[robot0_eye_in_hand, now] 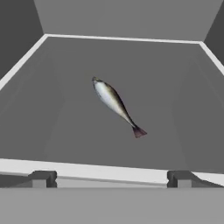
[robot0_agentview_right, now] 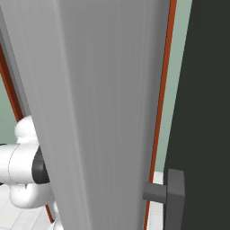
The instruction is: Take the fish out of the fridge, briefly rinse it in the sink, and place it on the tray next to the sink.
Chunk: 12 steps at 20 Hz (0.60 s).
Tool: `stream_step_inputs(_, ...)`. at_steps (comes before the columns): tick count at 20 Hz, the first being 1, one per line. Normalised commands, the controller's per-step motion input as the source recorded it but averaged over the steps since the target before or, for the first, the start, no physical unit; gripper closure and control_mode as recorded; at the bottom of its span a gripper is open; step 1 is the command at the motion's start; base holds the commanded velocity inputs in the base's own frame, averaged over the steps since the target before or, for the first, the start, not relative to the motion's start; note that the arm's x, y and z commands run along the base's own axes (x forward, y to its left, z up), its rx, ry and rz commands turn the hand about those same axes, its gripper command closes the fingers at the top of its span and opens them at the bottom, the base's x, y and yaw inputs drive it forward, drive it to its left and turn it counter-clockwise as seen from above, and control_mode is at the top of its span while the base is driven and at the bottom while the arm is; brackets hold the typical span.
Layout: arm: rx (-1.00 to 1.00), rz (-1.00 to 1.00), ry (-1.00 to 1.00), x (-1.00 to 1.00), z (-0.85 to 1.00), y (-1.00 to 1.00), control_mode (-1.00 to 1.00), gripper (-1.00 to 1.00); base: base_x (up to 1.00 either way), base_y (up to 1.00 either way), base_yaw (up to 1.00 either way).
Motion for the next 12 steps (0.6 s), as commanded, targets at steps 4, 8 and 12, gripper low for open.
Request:
stream_step_inputs(4, 0.00, 0.00, 0.00, 0.42, -0.12, 0.01, -1.00, -1.00, 0.00, 0.00, 0.00)
stream_step_inputs(8, 0.00, 0.00, 0.00, 0.32, -0.30, 0.00, -1.00, -1.00, 0.00, 0.00, 0.00)
stream_step_inputs(12, 0.00, 0.00, 0.00, 0.24, -0.34, 0.00, -1.00, -1.00, 0.00, 0.00, 0.00)
